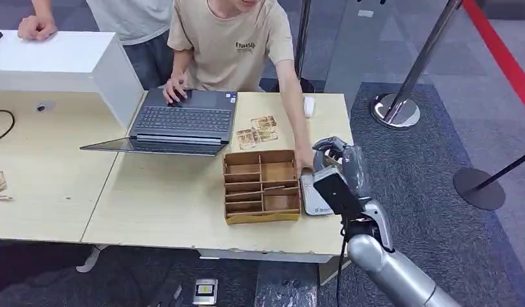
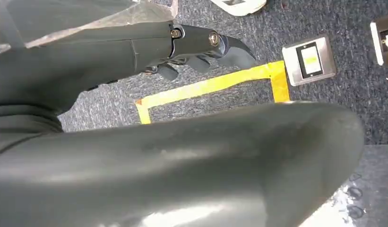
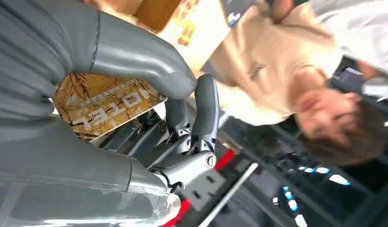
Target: Pass the card to the sensor for recognition and then transmit it.
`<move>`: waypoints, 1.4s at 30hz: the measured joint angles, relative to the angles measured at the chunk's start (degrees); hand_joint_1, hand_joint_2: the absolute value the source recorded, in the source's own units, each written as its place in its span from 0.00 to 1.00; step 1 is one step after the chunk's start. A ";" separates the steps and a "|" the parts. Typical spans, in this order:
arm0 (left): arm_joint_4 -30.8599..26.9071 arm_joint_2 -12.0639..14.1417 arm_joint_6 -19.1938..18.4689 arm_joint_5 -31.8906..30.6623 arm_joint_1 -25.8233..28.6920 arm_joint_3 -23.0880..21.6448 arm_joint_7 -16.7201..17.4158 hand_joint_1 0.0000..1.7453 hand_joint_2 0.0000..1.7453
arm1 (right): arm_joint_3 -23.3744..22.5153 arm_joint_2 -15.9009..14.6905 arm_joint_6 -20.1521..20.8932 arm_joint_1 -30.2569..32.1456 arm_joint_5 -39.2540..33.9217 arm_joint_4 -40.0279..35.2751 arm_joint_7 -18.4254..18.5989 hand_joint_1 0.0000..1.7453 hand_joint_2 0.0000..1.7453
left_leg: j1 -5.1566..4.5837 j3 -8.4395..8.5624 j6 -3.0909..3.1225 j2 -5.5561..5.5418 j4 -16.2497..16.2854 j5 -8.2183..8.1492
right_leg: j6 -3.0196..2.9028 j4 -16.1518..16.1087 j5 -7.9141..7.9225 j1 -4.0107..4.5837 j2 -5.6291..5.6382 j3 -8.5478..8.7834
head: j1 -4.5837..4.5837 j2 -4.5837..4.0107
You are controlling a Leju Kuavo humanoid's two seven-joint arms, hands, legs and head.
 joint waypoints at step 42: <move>0.00 -0.92 2.10 0.68 0.03 0.00 0.04 0.00 0.00 | -5.77 5.38 -0.77 -2.46 -9.46 28.13 -9.20 1.00 1.00 | 0.00 0.00 0.00 0.01 0.00 0.00 | 0.00 0.00 0.00 0.00 0.00 0.00 | 0.00 0.00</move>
